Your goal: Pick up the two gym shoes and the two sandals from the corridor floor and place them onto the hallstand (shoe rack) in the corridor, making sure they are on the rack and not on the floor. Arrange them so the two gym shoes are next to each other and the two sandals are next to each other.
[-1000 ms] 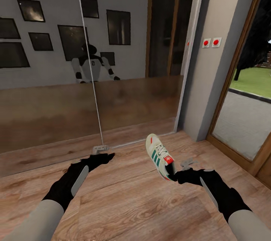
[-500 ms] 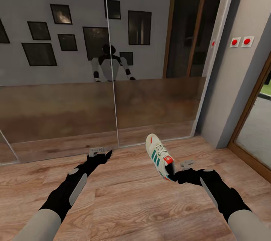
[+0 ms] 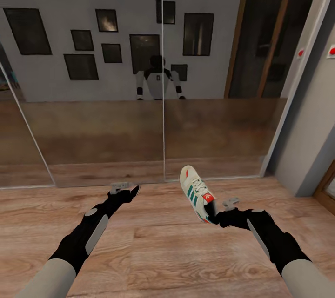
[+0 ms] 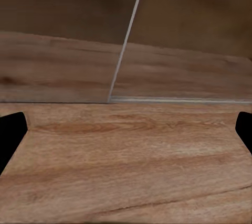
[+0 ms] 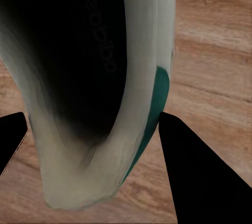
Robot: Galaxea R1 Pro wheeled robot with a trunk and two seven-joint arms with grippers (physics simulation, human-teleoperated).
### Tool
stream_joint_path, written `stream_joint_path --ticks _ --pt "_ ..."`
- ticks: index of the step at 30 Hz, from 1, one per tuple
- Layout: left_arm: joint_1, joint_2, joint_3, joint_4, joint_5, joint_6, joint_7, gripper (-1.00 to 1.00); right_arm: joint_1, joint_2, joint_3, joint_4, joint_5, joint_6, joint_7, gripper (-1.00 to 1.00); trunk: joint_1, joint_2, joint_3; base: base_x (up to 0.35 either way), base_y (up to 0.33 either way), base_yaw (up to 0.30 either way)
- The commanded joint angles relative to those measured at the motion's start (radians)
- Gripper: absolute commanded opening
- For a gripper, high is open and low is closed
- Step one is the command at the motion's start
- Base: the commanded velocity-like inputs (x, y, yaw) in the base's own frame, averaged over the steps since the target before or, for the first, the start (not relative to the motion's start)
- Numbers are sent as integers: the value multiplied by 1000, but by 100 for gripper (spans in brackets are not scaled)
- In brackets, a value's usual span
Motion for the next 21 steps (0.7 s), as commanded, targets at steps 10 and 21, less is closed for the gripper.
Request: stream_joint_path --ticks 10,21 --pt "0 -1 -2 -1 10 7 1 100 -1 -1 1 -3 -5 7 0 -100 0 0 -1 0 0 300" --pt "0 -3 -8 -6 7 10 1 100 0 -1 1 -3 -5 7 0 -100 0 0 -1 0 0 300"
